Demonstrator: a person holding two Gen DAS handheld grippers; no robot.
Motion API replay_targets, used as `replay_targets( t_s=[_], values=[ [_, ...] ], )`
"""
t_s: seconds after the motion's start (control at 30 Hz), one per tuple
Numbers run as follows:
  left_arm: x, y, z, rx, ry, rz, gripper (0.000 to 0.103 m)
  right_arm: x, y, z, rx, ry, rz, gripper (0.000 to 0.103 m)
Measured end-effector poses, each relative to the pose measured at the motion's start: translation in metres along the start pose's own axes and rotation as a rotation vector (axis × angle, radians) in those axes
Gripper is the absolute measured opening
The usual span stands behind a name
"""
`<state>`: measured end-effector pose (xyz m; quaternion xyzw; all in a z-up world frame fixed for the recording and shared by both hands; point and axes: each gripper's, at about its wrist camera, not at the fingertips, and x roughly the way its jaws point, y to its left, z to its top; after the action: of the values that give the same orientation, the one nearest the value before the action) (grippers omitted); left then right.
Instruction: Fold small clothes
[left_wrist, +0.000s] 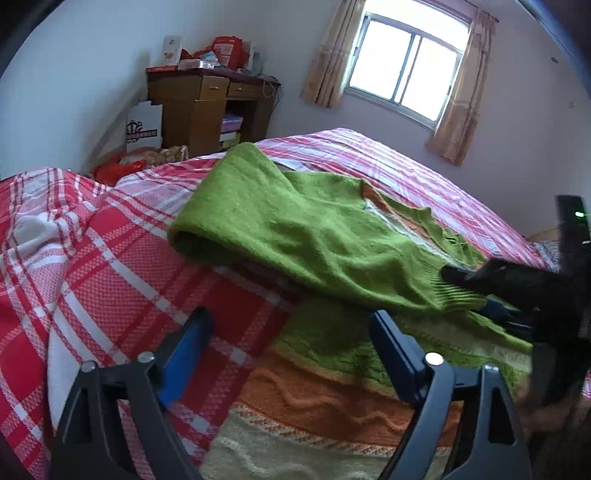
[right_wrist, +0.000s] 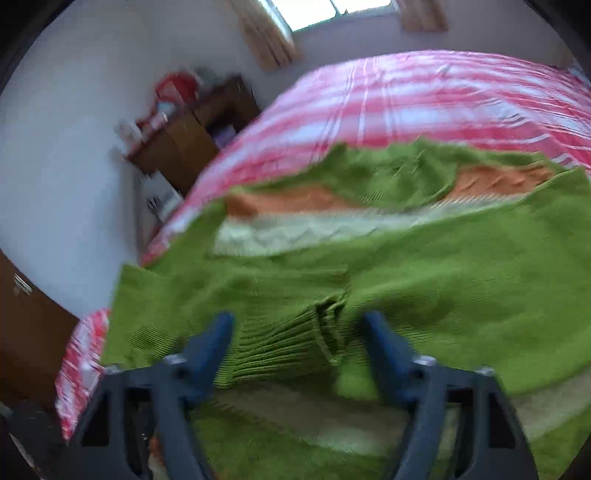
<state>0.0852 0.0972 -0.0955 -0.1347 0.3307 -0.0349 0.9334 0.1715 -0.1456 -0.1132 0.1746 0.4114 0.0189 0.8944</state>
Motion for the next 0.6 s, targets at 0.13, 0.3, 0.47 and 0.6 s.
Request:
replay_targets(
  t_s=[0.13,0.3,0.47,0.6],
  values=[
    [0.002,0.0,0.0,0.0,-0.003,-0.007,0.093,0.004,0.022,-0.002,-0.151,-0.028,-0.125,0.024],
    [0.003,0.001,0.0,0.005,-0.002,0.0,0.093,-0.018,0.037,0.016,-0.226,-0.087,-0.118,0.013],
    [0.005,-0.003,0.001,0.016,0.002,0.016,0.093,-0.079,0.058,0.053,-0.299,-0.254,-0.118,0.013],
    [0.006,-0.003,0.002,0.016,0.003,0.017,0.093,-0.127,0.05,0.076,-0.303,-0.351,-0.12,0.013]
  ],
)
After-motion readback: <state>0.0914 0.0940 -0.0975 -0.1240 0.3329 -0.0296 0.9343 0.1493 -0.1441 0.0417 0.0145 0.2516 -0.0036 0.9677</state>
